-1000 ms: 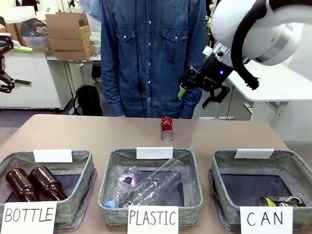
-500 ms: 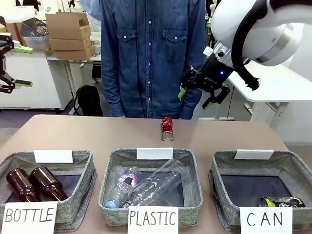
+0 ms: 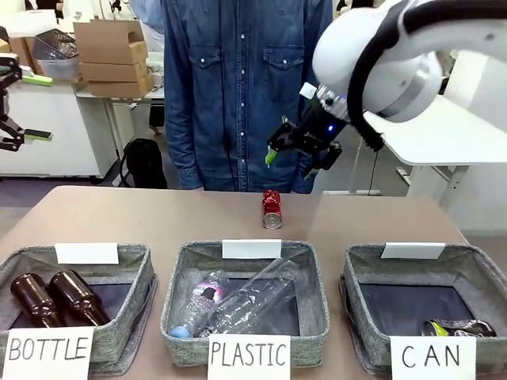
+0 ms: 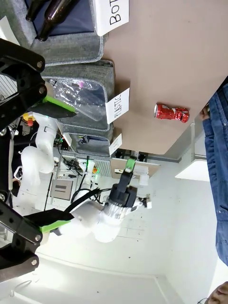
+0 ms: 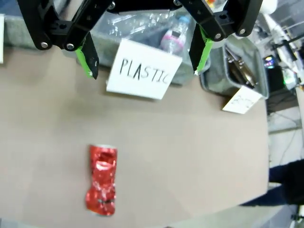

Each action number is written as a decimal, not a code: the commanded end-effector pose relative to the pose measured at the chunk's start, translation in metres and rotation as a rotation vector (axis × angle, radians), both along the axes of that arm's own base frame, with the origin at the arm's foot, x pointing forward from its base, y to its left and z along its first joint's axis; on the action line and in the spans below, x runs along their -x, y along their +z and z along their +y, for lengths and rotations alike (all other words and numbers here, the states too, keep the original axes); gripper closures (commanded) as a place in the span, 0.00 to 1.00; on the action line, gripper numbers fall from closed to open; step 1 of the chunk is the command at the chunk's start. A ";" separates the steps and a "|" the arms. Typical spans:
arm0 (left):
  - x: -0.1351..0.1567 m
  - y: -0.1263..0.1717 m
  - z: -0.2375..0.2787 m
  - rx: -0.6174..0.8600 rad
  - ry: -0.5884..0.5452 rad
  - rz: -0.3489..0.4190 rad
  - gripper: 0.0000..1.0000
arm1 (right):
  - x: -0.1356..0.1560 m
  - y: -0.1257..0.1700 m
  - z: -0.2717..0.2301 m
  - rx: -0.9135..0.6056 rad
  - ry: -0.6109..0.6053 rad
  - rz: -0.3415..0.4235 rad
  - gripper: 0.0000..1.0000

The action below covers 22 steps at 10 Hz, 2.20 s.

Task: Sort the can waste into the basket.
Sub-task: Pick up the can waste from the table and place it in the right Fabric basket.

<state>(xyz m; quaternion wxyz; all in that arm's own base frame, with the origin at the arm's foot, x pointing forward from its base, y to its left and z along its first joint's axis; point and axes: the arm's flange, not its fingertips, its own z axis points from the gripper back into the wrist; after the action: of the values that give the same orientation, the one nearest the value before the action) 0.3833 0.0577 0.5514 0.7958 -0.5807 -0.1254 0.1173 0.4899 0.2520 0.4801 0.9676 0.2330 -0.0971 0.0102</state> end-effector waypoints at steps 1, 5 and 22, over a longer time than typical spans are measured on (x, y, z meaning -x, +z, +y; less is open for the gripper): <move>0.002 0.002 0.002 -0.002 -0.012 -0.009 0.00 | -0.042 -0.031 0.020 0.054 0.049 -0.028 0.00; 0.002 0.002 0.002 -0.002 -0.012 -0.009 0.00 | -0.115 -0.125 0.049 0.219 0.020 -0.017 0.00; 0.002 0.002 0.002 -0.002 -0.012 -0.009 0.00 | -0.137 -0.177 0.052 0.304 0.002 0.044 0.73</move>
<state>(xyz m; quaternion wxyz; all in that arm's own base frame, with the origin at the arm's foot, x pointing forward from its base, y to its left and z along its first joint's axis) 0.3836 0.0582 0.5523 0.7957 -0.5808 -0.1257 0.1168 0.6247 0.3041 0.2984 0.9923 0.0961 -0.0688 0.0368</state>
